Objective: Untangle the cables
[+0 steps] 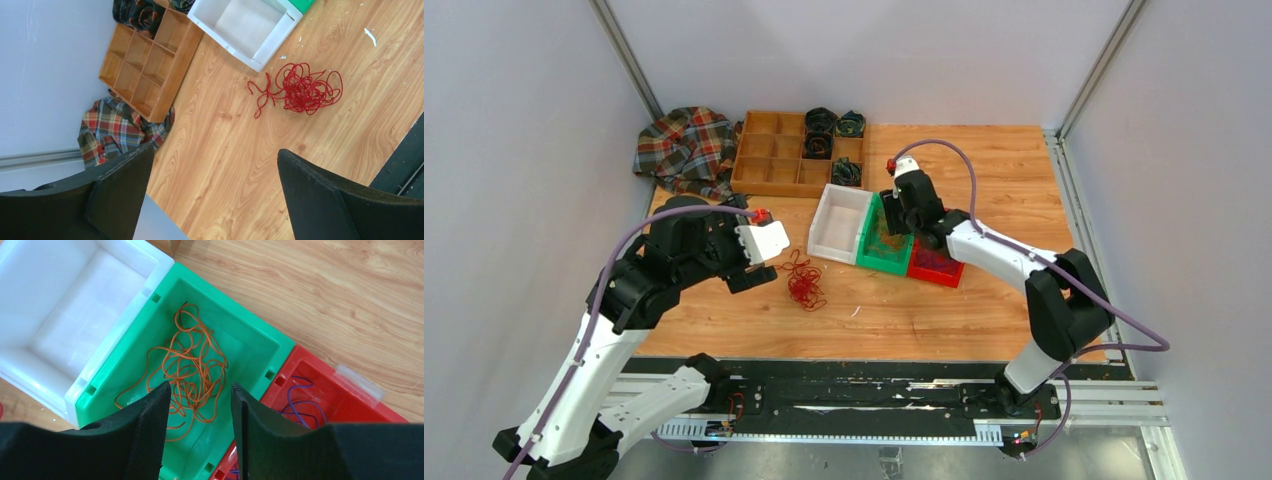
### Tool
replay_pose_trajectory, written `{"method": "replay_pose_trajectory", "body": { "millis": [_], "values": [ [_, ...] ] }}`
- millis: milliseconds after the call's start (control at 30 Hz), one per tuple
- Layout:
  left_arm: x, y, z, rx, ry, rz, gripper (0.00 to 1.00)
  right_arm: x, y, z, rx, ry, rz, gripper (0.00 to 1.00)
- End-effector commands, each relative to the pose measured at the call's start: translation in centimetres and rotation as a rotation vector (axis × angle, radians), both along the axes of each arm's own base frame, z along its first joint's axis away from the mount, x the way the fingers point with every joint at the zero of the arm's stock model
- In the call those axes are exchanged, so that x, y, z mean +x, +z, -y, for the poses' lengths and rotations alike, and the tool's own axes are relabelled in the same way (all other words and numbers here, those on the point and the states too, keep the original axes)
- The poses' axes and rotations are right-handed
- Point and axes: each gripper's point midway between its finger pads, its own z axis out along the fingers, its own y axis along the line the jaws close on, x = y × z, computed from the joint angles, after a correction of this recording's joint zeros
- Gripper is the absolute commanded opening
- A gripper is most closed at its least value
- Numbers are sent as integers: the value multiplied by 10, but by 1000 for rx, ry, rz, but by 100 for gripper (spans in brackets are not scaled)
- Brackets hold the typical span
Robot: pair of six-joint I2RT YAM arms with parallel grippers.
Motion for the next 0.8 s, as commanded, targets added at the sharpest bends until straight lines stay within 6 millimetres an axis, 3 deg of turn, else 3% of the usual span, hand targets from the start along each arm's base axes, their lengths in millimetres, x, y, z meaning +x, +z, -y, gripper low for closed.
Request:
{"method": "replay_pose_trajectory", "body": {
  "millis": [0, 133, 267, 333, 500, 600, 767],
  "values": [
    [-1, -6, 0, 15, -6, -13, 98, 4, 38, -3, 67, 0, 61, 46],
    [2, -21, 3, 23, 5, -68, 98, -4, 49, -22, 157, 47, 51, 41],
    [-1, -54, 16, 17, -18, -196, 98, -27, 63, -56, 202, 159, 110, 48],
    [-5, -76, 26, 22, -54, -276, 98, -40, 63, -63, 234, 185, 122, 50],
    [0, -122, 37, 107, -128, -398, 98, -68, 71, -58, 383, 216, 182, 57],
    [18, -141, 44, 132, -138, -420, 99, -81, 74, -47, 409, 199, 204, 59],
    [45, -163, 52, 73, -226, -490, 98, -99, 72, -32, 404, 194, 201, 48]
  ]
}}
